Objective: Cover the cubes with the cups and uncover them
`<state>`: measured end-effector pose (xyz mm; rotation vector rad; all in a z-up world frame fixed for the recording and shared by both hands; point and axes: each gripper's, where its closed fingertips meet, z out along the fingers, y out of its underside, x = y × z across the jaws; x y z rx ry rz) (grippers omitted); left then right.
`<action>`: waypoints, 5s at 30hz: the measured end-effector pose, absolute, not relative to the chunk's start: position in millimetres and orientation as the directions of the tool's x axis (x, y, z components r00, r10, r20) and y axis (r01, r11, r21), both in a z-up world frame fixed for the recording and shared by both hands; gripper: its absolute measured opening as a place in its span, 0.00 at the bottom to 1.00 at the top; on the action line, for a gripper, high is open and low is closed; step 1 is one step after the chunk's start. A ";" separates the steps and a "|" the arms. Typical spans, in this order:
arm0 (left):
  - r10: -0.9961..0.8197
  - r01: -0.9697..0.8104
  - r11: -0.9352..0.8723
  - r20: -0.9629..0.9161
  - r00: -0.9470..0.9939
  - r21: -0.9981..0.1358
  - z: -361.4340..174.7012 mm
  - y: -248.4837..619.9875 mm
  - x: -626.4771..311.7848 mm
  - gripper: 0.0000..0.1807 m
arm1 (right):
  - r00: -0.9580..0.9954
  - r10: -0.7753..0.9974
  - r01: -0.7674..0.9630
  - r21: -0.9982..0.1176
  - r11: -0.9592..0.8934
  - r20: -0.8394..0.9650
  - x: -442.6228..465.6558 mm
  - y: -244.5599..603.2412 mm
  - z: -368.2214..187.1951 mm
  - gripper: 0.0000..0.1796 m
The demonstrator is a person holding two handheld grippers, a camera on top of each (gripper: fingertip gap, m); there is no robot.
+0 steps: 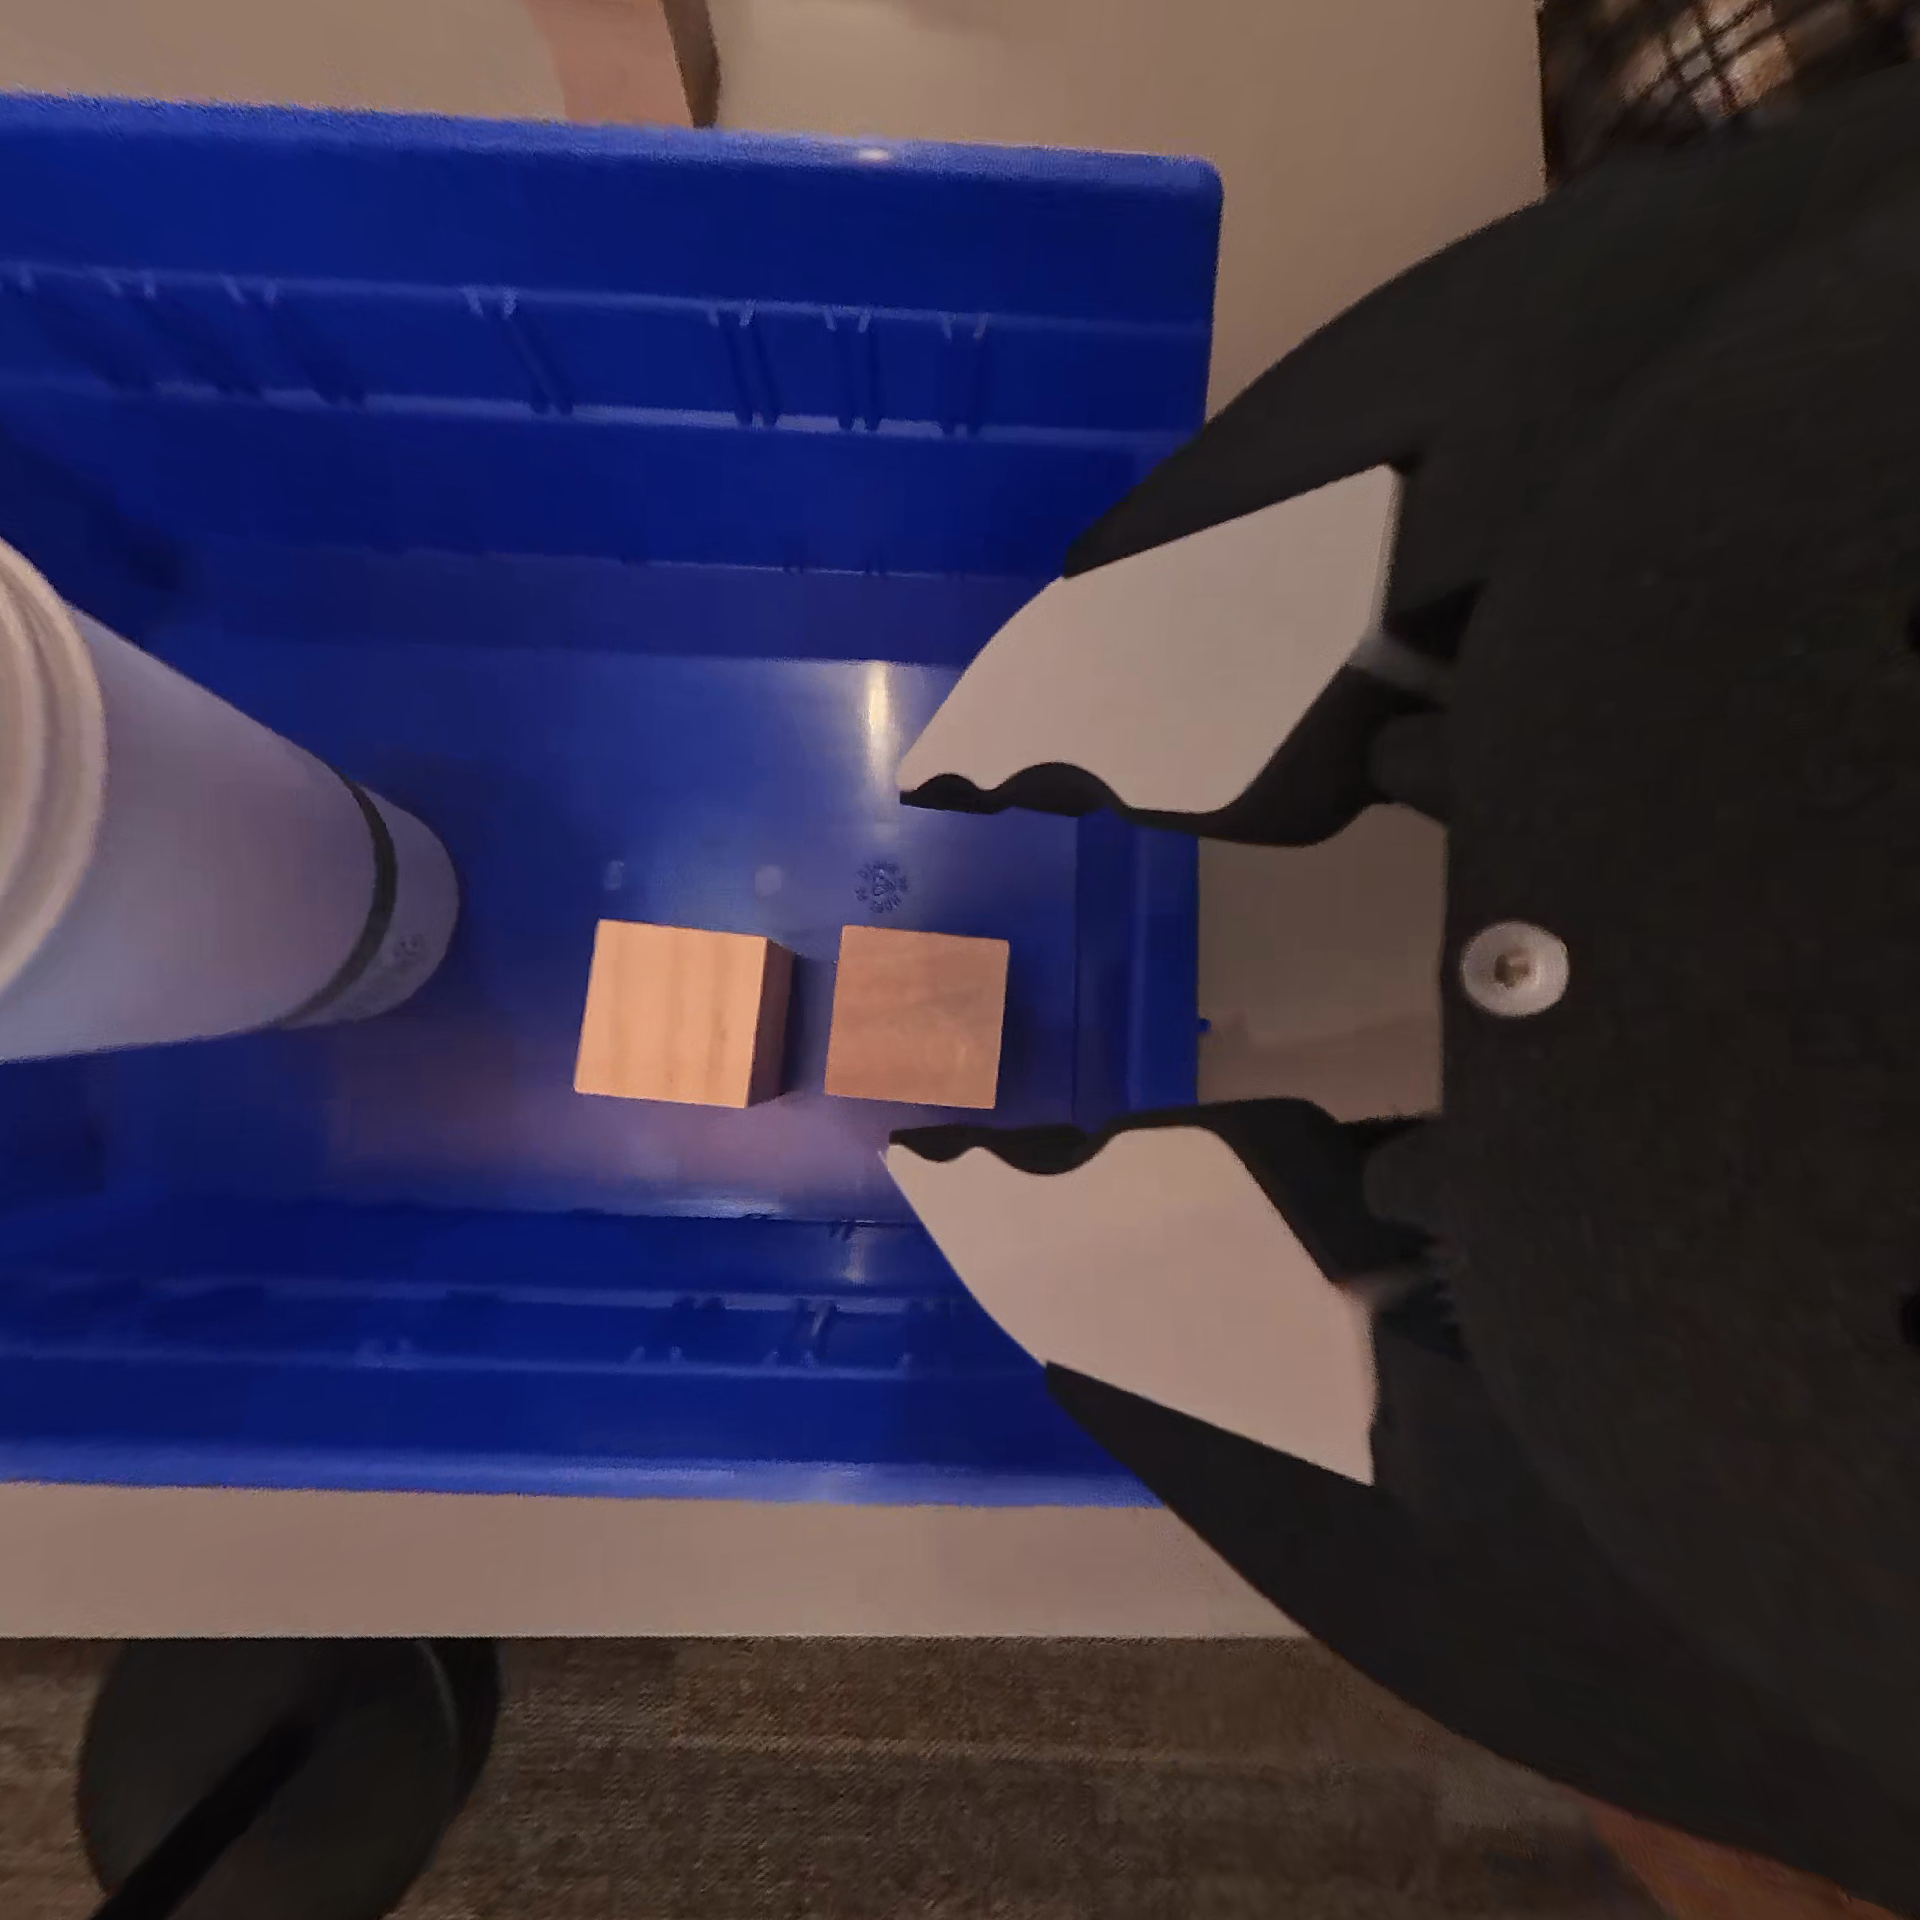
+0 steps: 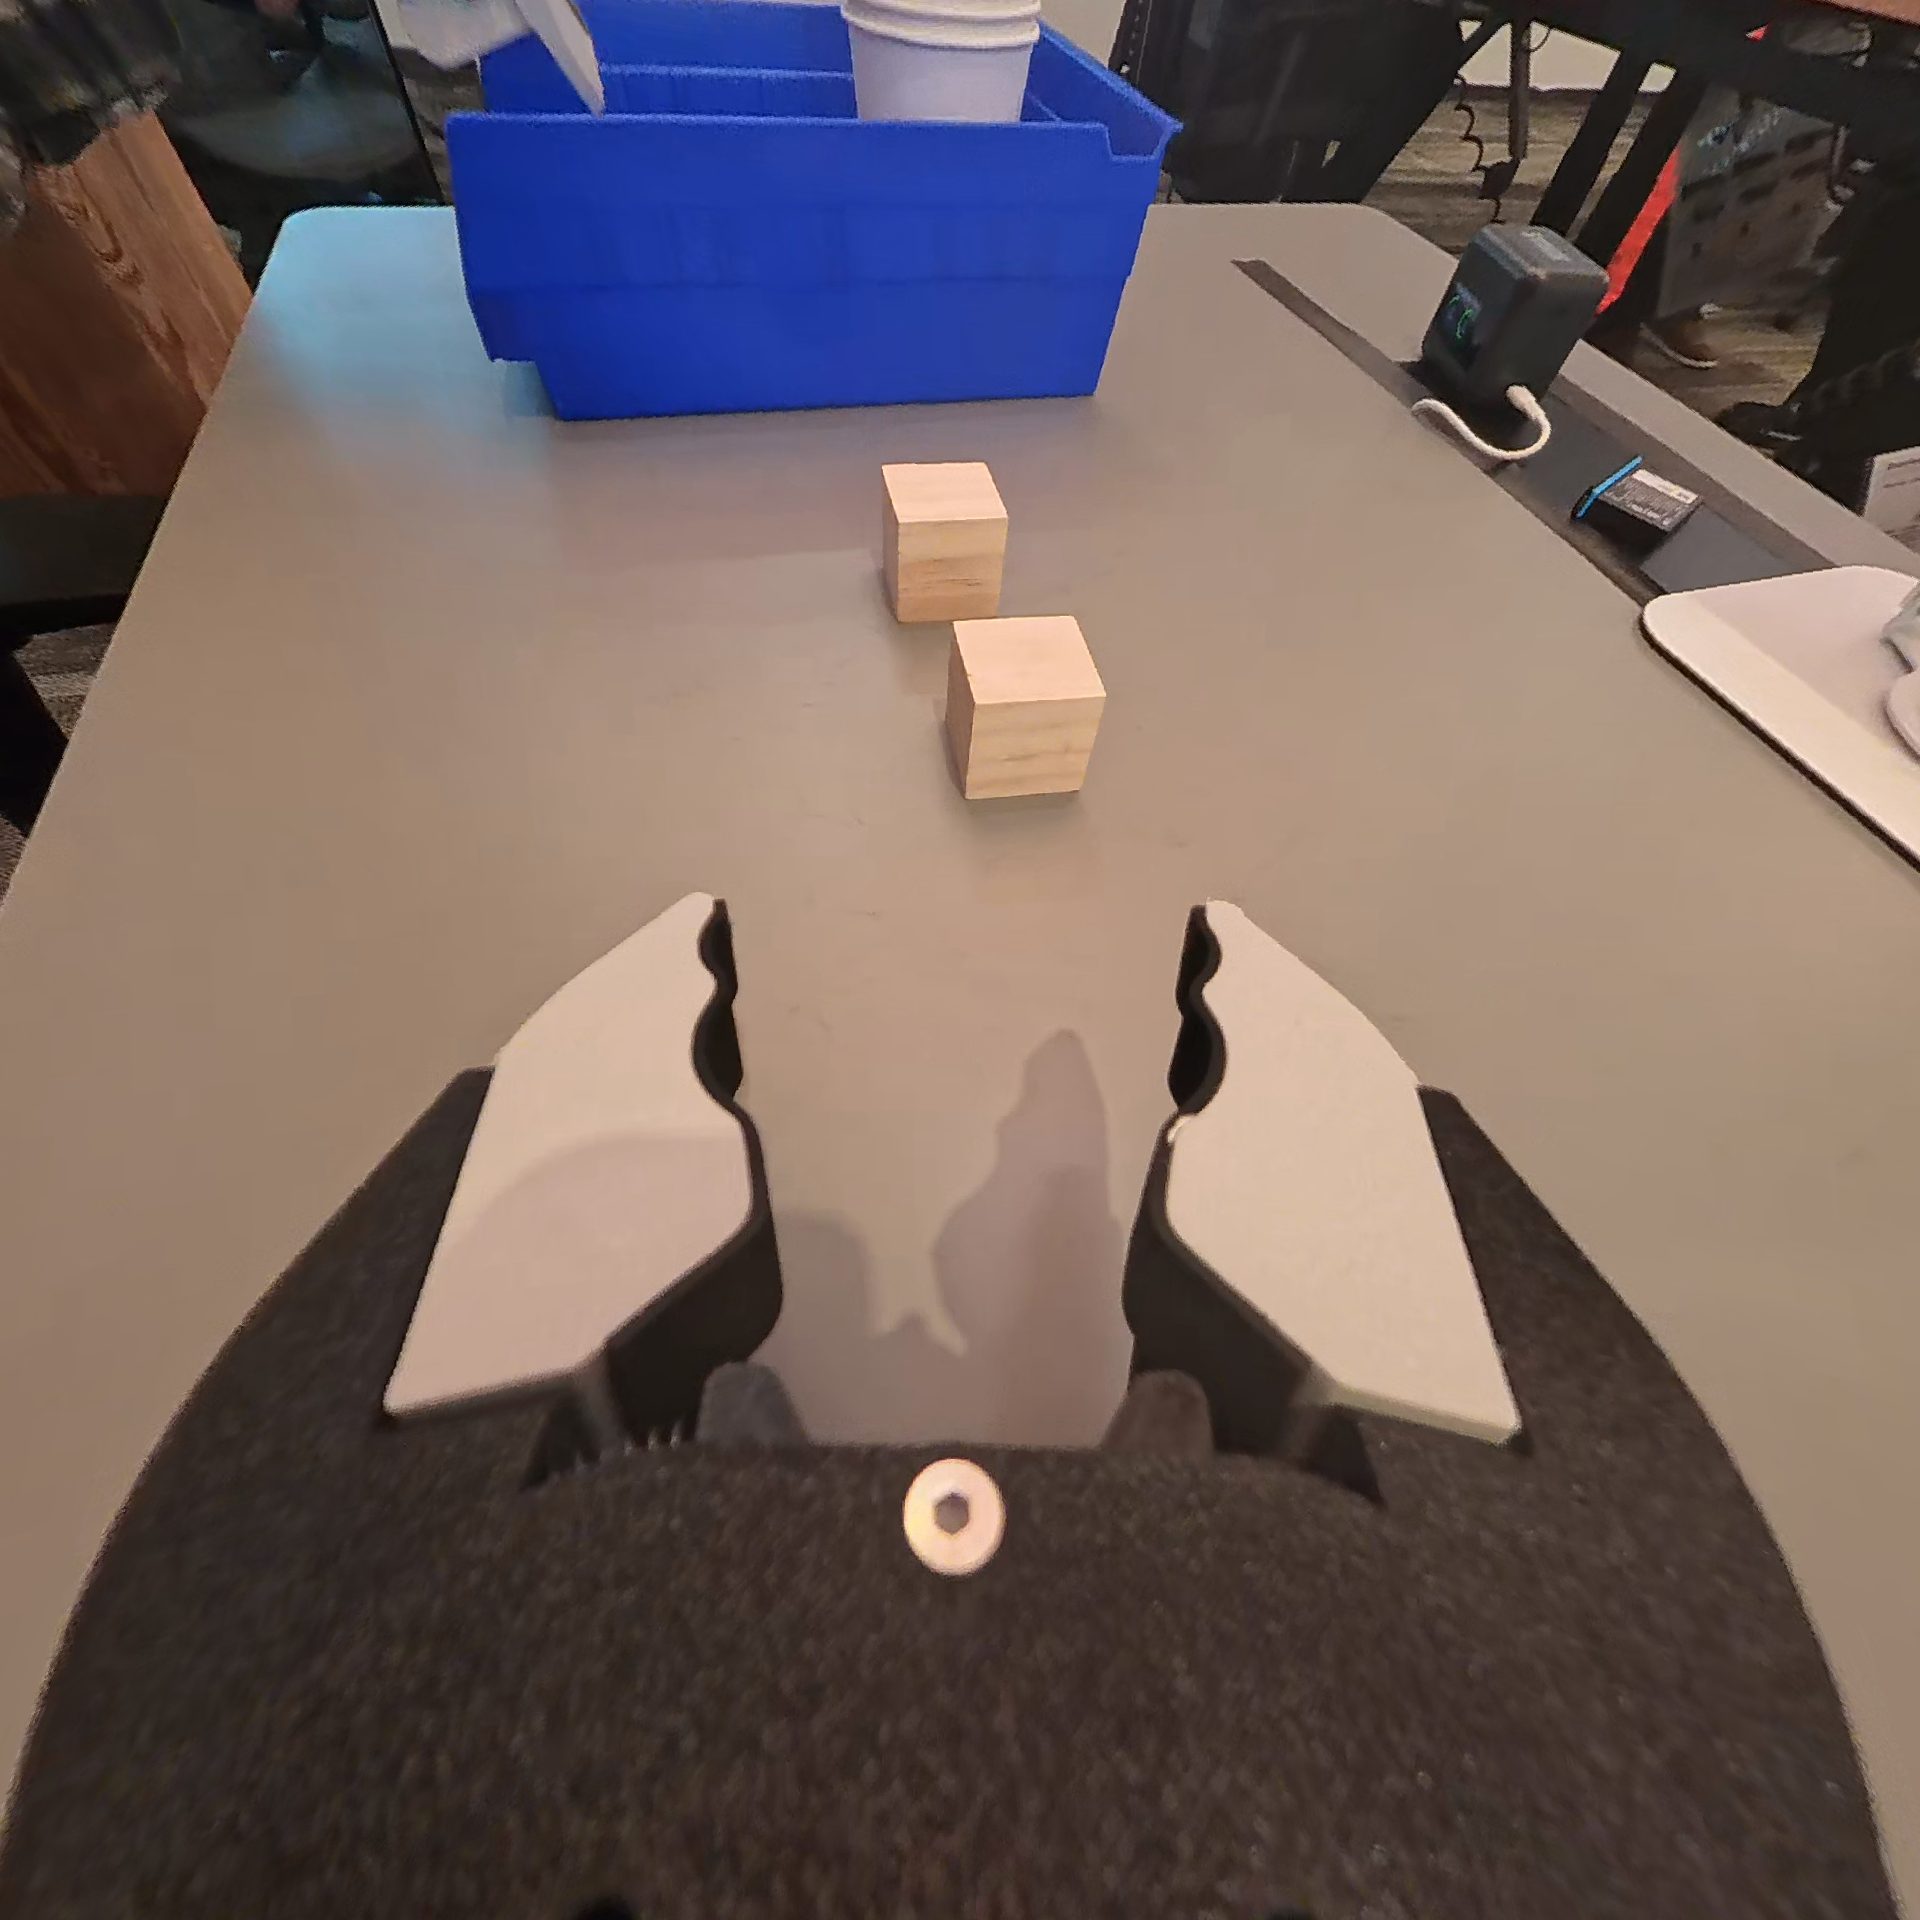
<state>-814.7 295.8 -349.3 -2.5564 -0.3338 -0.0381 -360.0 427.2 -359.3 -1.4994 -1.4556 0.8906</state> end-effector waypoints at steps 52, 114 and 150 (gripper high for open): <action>-0.150 -0.232 -0.874 -0.217 0.964 -0.426 -281.9 342.7 -752.6 0.24 | 0.089 0.993 0.364 -0.930 0.044 0.082 -351.1 427.8 -344.3 0.46; -0.971 -0.922 -0.228 0.009 0.238 -0.311 -411.7 479.4 -361.4 0.24 | 0.162 0.986 0.379 -0.925 -0.036 0.028 -271.7 399.5 -354.1 0.46; -0.283 -0.308 -0.808 -0.129 0.951 -0.501 -332.0 332.1 -786.3 0.41 | 0.147 0.988 0.369 -0.929 -0.008 0.050 -290.4 389.8 -347.0 0.49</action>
